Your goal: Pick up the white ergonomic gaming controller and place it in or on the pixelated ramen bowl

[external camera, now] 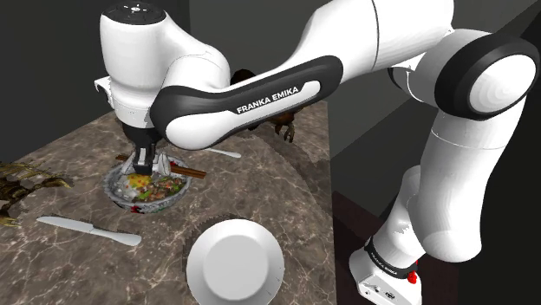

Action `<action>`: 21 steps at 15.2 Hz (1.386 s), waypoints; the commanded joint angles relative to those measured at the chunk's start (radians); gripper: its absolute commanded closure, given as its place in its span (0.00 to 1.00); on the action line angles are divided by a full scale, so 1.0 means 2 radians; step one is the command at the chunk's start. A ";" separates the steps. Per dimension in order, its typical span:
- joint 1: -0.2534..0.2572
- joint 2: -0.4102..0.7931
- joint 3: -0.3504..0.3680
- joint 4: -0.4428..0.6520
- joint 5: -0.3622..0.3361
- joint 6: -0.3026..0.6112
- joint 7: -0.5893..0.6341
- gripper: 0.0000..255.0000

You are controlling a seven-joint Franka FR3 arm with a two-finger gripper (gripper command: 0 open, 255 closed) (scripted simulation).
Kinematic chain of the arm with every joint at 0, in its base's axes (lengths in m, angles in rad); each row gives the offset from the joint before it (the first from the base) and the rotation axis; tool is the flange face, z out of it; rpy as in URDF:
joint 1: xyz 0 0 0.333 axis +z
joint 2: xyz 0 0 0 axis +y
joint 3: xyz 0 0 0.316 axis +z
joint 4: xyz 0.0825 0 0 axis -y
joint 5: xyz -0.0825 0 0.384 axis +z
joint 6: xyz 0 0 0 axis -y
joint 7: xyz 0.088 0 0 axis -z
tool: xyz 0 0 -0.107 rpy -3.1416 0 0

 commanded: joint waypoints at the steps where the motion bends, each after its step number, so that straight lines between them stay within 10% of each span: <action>1: 0.000 0.000 0.000 0.000 0.000 0.000 0.000 1.00; 3: 0.000 0.000 0.000 0.000 0.000 0.000 0.000 1.00; 4: 0.000 0.000 0.000 0.000 0.000 0.000 0.000 0.00; 21: 0.002 -0.031 0.008 0.019 0.017 -0.048 -0.010 0.00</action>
